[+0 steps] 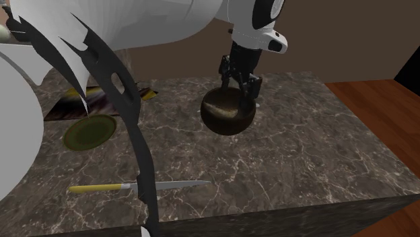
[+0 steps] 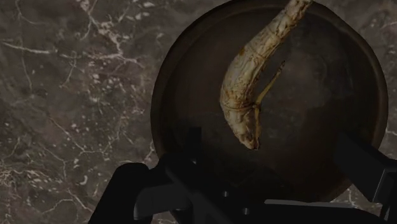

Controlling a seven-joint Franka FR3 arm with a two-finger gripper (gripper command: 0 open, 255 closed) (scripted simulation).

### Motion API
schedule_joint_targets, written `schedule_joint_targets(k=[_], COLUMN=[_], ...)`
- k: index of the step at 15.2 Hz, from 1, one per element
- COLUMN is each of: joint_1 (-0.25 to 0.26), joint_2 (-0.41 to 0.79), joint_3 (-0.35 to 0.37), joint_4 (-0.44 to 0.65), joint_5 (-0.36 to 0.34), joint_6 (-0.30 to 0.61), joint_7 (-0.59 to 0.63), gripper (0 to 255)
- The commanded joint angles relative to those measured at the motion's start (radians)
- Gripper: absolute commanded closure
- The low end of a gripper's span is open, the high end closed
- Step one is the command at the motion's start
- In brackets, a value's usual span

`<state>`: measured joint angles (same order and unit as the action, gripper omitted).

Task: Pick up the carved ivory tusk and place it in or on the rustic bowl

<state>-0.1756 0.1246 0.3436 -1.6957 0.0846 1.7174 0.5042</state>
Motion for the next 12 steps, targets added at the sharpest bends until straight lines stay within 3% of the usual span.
schedule_joint_targets(k=[1,5,12], joint_1=[0.000,-0.001,-0.001], joint_2=[0.000,0.023,0.023], joint_3=[0.000,-0.002,-0.002], joint_4=[0.000,0.155,0.155], joint_5=[0.000,-0.009,-0.009], joint_6=[0.000,-0.133,-0.133], joint_7=[0.000,0.008,0.008], gripper=[0,0,0])
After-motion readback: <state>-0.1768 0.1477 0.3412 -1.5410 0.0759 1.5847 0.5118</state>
